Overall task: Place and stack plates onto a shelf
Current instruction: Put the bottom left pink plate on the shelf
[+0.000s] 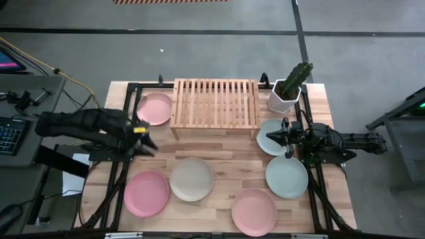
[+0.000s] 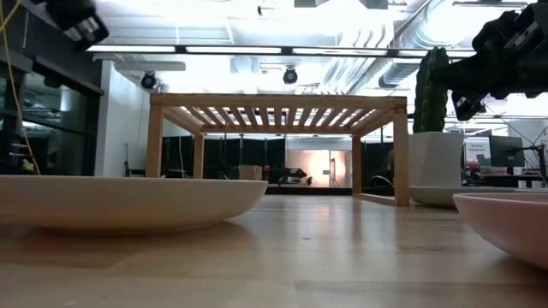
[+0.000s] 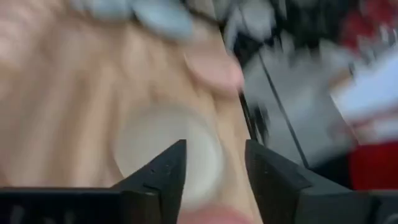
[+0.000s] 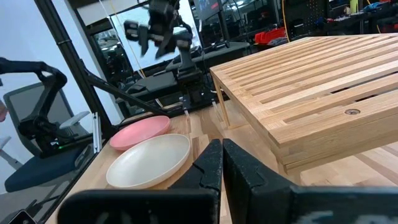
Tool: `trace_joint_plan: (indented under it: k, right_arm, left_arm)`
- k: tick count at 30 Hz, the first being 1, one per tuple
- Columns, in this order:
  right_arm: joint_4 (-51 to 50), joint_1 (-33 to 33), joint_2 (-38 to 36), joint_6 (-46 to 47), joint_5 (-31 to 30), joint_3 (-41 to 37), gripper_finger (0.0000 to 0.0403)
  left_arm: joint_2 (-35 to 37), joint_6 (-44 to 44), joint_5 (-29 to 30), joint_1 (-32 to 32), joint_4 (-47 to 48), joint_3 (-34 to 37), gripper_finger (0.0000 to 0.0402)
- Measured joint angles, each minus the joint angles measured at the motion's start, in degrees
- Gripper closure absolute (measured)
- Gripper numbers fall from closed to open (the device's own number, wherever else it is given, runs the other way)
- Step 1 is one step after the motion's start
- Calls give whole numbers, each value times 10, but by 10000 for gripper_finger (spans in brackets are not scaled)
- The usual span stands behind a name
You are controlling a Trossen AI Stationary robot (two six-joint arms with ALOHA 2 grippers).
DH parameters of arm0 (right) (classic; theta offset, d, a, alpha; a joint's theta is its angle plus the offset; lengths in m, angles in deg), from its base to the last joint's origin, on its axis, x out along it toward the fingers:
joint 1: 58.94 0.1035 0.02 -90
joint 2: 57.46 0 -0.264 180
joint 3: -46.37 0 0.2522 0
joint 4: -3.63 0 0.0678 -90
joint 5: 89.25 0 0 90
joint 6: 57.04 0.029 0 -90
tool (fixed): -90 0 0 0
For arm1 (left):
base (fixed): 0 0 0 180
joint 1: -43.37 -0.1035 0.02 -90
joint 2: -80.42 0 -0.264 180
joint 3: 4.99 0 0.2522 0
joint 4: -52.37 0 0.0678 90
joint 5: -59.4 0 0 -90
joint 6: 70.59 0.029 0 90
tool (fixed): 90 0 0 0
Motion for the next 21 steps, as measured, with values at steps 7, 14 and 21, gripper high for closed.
trace_joint_plan:
  k: [7, 14, 21]
  right_arm:
    - [0, 0, 0, 0, 0, 0, 402]
    - [0, 0, 0, 0, 0, 0, 402]
    - [0, 0, 0, 0, 0, 0, 402]
  left_arm:
    - [-31, -31, -14, 116, 18, 70, 225]
    - [-38, -30, 103, 222, -70, 140, 226]
    - [-94, -7, 173, 286, -111, 170, 226]
